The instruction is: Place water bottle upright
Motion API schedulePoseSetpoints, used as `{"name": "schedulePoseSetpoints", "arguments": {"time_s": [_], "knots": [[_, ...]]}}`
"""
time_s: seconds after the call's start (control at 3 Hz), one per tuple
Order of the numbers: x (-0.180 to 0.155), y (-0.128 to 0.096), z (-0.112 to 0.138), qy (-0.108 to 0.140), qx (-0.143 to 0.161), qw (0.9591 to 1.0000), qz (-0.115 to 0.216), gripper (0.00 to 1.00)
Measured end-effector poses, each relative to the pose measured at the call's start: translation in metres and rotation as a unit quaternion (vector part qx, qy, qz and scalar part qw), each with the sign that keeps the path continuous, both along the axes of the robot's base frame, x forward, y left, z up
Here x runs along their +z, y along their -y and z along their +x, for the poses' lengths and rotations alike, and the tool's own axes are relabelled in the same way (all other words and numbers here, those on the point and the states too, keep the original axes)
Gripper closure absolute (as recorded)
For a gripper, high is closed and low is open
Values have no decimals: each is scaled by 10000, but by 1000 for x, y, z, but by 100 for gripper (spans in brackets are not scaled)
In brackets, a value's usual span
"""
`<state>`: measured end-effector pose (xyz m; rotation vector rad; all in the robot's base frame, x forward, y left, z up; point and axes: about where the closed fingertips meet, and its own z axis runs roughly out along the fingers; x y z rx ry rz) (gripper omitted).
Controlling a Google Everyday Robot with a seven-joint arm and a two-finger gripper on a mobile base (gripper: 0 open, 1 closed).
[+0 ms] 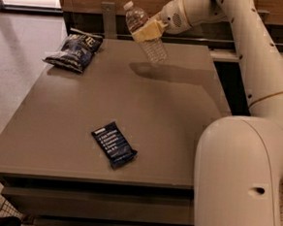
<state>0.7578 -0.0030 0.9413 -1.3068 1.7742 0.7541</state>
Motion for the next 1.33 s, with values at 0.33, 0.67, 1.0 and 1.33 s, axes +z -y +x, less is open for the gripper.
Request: {"name": "schedulePoseSetpoints", "arguments": {"time_s": [0.33,0.67,1.0,1.33], "knots": [[0,3,-4,-13,-46,9969,791,100],[-2,4,-12,225,12,9912,1305,100],[-9,4,-18,464,37,9827,1791,100],[-12,5,-18,509,-28,9752,2152,100]]}}
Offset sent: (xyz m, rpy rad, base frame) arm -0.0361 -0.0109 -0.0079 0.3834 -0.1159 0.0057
